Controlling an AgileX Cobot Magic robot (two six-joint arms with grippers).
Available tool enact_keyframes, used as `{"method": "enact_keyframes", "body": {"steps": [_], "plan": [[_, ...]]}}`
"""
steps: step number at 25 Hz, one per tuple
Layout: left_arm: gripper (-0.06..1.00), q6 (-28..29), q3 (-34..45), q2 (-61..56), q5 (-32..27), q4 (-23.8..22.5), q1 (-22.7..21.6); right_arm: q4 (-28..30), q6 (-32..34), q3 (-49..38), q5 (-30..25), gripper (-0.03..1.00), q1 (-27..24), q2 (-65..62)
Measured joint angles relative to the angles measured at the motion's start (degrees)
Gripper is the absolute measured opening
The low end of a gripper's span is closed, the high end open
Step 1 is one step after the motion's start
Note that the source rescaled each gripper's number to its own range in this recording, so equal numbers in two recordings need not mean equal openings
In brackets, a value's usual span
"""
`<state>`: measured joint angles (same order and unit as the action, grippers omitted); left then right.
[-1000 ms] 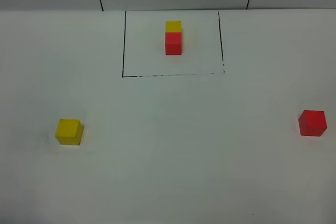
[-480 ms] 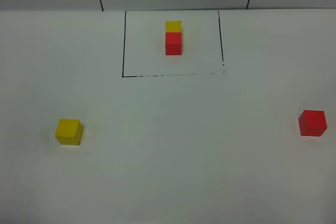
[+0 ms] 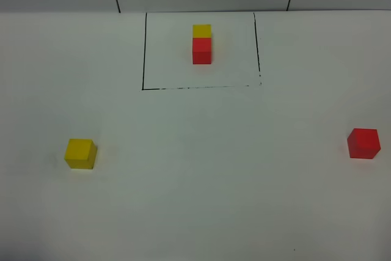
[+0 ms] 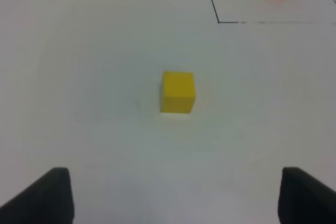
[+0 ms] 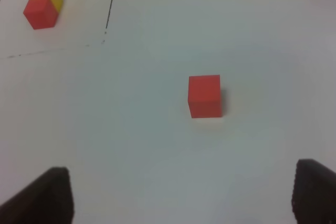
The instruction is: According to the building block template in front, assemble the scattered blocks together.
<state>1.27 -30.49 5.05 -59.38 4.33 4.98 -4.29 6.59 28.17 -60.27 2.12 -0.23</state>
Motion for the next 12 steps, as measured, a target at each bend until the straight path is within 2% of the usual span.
{"method": "enact_keyframes", "body": {"steps": [5, 12], "plan": [[0.77, 0.67, -4.03, 17.15, 0.21, -0.06, 0.0, 0.0, 0.0, 0.0, 0.0, 0.71, 0.0, 0.0], [0.79, 1.74, -12.49, 52.03, 1.75, -0.06, 0.0, 0.0, 0.0, 0.0, 0.0, 0.71, 0.0, 0.0]]}}
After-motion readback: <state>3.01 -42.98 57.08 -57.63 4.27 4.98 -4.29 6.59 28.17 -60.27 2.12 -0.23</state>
